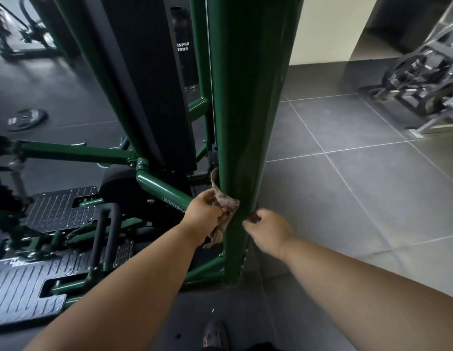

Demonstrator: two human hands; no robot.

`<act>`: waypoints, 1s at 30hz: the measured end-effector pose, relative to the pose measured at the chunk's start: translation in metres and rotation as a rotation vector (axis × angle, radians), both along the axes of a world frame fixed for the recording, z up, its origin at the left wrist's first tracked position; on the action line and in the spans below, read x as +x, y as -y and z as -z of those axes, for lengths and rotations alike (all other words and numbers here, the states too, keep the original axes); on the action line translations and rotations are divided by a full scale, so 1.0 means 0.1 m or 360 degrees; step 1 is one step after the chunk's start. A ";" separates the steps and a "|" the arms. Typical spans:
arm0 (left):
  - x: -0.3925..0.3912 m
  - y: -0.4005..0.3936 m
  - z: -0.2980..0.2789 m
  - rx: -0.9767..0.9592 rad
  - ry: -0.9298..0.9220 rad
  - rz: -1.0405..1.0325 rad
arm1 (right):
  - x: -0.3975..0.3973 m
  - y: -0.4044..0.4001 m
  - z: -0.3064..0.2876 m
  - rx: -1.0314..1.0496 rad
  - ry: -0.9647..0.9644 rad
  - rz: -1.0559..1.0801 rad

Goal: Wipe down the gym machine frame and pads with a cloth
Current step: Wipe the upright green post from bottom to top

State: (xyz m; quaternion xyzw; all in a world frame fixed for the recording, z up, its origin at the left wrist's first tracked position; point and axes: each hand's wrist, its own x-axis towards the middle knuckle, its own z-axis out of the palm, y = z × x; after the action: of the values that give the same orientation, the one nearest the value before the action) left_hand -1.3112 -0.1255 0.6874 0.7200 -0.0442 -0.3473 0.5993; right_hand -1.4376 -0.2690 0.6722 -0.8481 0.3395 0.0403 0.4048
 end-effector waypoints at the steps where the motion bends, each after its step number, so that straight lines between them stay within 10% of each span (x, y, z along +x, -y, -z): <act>1: 0.02 -0.03 -0.01 0.0102 0.0069 0.0101 | 0.00 0.00 -0.01 -0.0011 0.0001 0.0015; 13: 0.10 0.05 0.23 0.0632 0.0772 0.0468 | 0.01 0.07 -0.09 -0.0017 0.0049 0.0125; 30: 0.10 0.13 -0.52 0.0277 0.1167 0.0359 | 0.02 0.34 -0.59 -0.0080 0.0306 -0.0141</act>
State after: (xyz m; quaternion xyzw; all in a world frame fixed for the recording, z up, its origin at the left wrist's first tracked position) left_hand -1.3008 -0.1388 0.7391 0.8351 -0.3047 -0.1332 0.4383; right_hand -1.4352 -0.3034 0.7312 -0.8721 0.2622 -0.0319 0.4118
